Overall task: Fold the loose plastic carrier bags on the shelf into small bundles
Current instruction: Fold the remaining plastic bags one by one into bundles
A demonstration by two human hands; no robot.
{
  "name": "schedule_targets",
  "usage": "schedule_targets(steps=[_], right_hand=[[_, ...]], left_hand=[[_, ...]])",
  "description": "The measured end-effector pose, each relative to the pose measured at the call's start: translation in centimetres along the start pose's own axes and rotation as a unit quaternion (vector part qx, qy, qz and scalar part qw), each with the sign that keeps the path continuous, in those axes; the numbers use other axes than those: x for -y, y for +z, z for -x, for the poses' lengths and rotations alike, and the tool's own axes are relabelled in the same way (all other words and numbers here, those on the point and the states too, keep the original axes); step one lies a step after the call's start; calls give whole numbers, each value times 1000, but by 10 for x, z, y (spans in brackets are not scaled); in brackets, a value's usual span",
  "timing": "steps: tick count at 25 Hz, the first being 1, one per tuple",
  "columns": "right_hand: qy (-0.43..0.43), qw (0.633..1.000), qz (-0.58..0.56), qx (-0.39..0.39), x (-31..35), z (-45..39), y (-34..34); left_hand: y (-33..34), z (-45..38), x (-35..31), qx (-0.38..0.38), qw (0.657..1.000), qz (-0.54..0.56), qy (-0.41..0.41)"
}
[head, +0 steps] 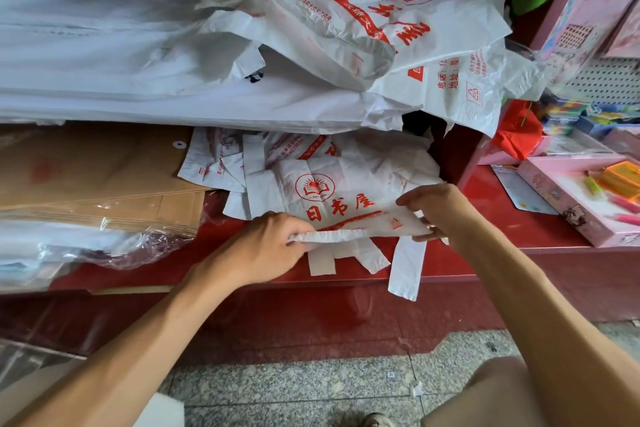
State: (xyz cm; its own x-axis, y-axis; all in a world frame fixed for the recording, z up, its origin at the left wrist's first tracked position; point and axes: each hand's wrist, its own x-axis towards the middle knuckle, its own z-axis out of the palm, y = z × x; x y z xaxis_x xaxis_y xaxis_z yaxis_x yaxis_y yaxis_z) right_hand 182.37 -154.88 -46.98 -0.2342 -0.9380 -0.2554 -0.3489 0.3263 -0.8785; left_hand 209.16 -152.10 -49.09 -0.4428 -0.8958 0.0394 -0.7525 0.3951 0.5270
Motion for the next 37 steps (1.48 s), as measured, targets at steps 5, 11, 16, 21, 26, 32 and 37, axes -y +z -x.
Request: schedule_targets(steps=[5, 11, 16, 21, 26, 32, 37], right_hand=[[-187, 960, 58, 199, 6, 12, 6], [-254, 899, 282, 220, 3, 6, 18], [-147, 975, 107, 126, -2, 0, 15], [-67, 973, 219, 44, -10, -7, 34], [-64, 970, 236, 15, -10, -14, 34], [-82, 948, 307, -23, -14, -21, 33], [-78, 952, 291, -52, -19, -27, 29]], left_hand=[[-11, 1, 10, -72, 990, 102, -68], [-17, -2, 25, -131, 961, 167, -178], [-33, 4, 35, -119, 937, 239, -226], [-21, -1, 41, -170, 894, 342, -234], [-12, -10, 52, -186, 902, 308, -239], [0, -11, 52, -211, 942, 105, -240], [4, -14, 63, -169, 950, 91, -246]])
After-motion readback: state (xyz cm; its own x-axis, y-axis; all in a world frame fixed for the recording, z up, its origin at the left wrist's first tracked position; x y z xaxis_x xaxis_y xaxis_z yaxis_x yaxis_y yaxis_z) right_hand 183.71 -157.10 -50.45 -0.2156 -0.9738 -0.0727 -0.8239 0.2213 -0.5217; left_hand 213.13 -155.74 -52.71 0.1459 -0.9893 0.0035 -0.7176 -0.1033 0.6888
